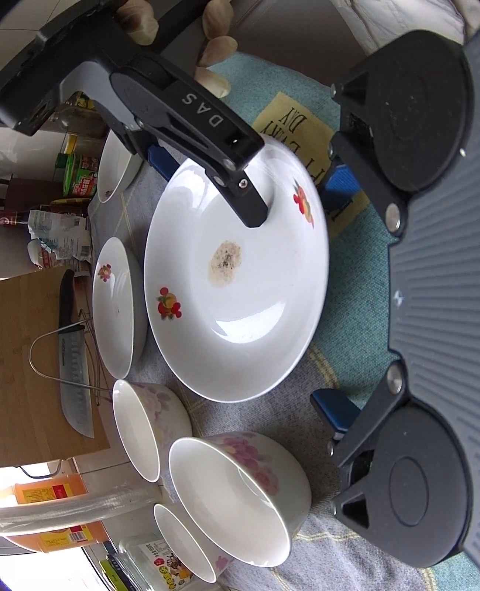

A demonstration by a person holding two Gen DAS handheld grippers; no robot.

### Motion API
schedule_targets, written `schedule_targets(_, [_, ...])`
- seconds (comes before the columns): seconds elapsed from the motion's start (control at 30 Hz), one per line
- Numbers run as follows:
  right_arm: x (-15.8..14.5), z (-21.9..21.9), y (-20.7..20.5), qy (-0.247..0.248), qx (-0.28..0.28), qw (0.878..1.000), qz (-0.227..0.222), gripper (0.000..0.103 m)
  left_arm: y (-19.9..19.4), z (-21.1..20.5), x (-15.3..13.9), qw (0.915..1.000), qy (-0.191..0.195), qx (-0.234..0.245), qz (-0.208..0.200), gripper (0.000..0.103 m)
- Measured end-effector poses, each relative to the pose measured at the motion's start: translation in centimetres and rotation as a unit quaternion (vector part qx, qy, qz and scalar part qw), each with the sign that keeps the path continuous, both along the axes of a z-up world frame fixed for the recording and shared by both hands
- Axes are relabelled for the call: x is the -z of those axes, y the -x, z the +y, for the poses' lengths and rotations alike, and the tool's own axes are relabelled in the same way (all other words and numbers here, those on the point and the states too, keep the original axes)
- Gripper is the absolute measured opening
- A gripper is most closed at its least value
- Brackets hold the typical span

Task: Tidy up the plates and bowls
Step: 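Move the right tool to the rim of the large stained plate, then close the right tool on the stained plate's rim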

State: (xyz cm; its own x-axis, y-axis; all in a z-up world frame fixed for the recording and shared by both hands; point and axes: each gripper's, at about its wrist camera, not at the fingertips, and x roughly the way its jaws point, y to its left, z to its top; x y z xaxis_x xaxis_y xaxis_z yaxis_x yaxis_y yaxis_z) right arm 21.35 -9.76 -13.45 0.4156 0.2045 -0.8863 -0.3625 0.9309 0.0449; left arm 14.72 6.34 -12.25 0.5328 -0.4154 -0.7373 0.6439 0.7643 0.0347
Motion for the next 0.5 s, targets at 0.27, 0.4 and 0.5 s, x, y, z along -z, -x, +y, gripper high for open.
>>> schedule_targets(0.27, [0.0,0.2,-0.9,-0.002,-0.002,1.000,0.000,0.103,-0.6,0.1,0.2,0.9996,0.006,0.028,0.004,0.103])
schedule_targets(0.4, [0.0,0.3,-1.6,-0.003,-0.006,1.000,0.000,0.103,-0.9,0.1,0.2,0.9990,0.005,0.044,0.006,0.103])
schedule_targets(0.5, [0.0,0.3,-2.0,-0.007,-0.009,1.000,0.000,0.103,-1.1,0.1,0.2,0.9983,0.005,0.057,0.006,0.103])
